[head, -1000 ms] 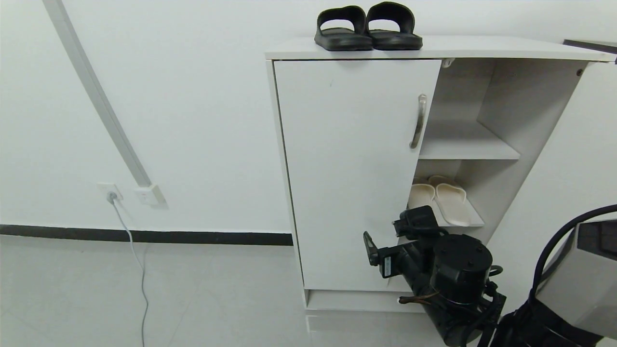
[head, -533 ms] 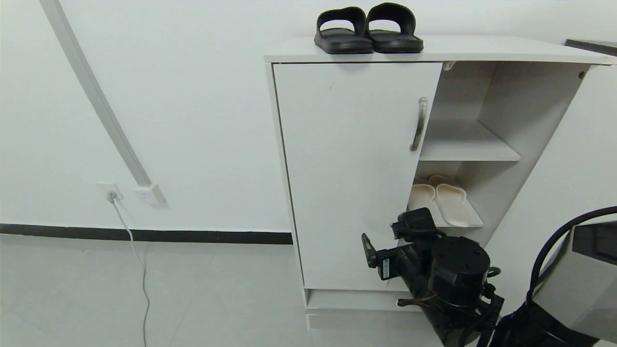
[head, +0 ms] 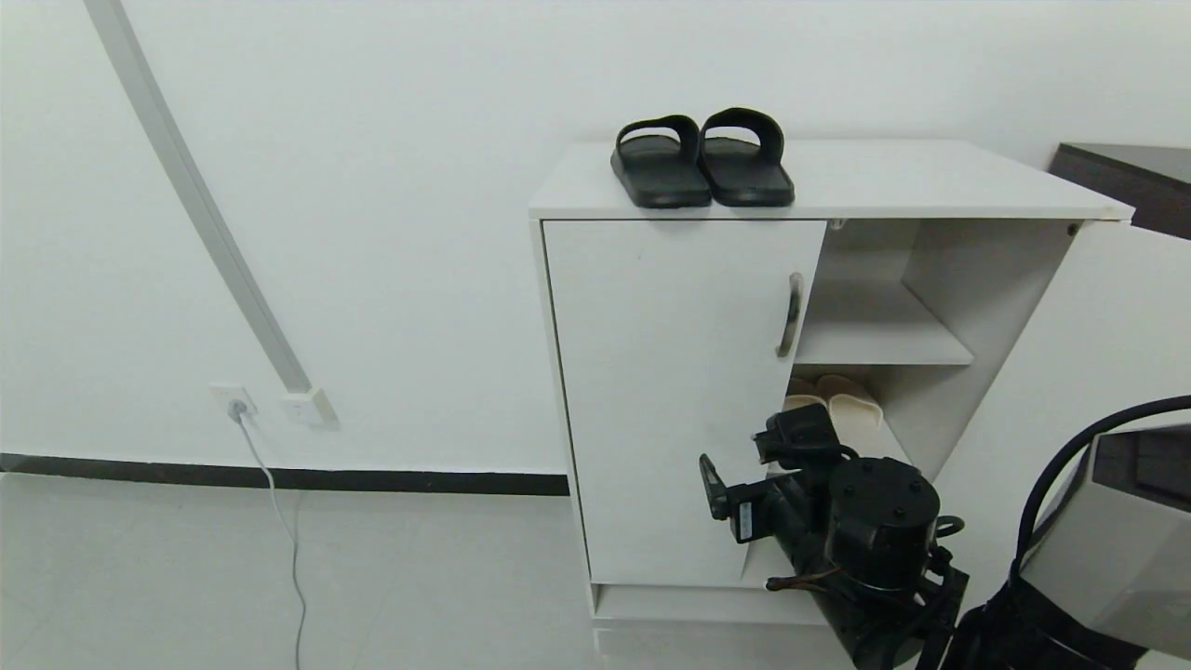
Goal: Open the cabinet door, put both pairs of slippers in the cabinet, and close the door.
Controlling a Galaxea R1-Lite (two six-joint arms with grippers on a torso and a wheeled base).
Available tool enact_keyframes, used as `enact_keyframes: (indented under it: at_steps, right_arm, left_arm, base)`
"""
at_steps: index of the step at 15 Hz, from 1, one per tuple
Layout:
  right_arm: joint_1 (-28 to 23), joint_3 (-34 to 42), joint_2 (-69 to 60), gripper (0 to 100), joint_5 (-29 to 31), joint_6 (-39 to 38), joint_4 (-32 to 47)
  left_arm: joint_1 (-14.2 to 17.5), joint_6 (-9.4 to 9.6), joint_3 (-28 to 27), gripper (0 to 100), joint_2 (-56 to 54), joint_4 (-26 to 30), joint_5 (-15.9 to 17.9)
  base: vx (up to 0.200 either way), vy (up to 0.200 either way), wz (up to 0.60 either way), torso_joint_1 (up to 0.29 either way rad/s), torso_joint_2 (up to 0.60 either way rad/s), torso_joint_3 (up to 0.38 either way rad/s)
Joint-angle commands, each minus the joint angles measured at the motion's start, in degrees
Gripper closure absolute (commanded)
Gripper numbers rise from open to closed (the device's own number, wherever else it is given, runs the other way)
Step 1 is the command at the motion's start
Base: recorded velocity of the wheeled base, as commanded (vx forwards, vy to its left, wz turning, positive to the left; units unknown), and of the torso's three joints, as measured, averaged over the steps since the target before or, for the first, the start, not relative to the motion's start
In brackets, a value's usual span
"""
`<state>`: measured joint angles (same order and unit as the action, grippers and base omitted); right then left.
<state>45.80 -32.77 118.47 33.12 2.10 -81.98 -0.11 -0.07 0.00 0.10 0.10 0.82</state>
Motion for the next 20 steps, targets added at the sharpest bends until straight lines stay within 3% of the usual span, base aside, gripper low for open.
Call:
enact_keyframes:
  at_steps: [1, 20]
  right_arm:
    - [0.0, 0.1, 0.2, 0, 0.0, 0.0, -0.1]
    - [-0.4, 0.0, 0.5, 0, 0.0, 0.0, -0.1]
  left_arm:
    - [0.0, -0.01, 0.0, 100, 0.0, 0.0, 0.0]
    - [0.0, -0.10, 0.0, 100, 0.0, 0.0, 0.1]
  base:
    - [0.000, 0.000, 0.00, 0.119, -0.46, -0.334]
    - [0.000, 0.000, 0.00, 0.195, -0.51, -0.321]
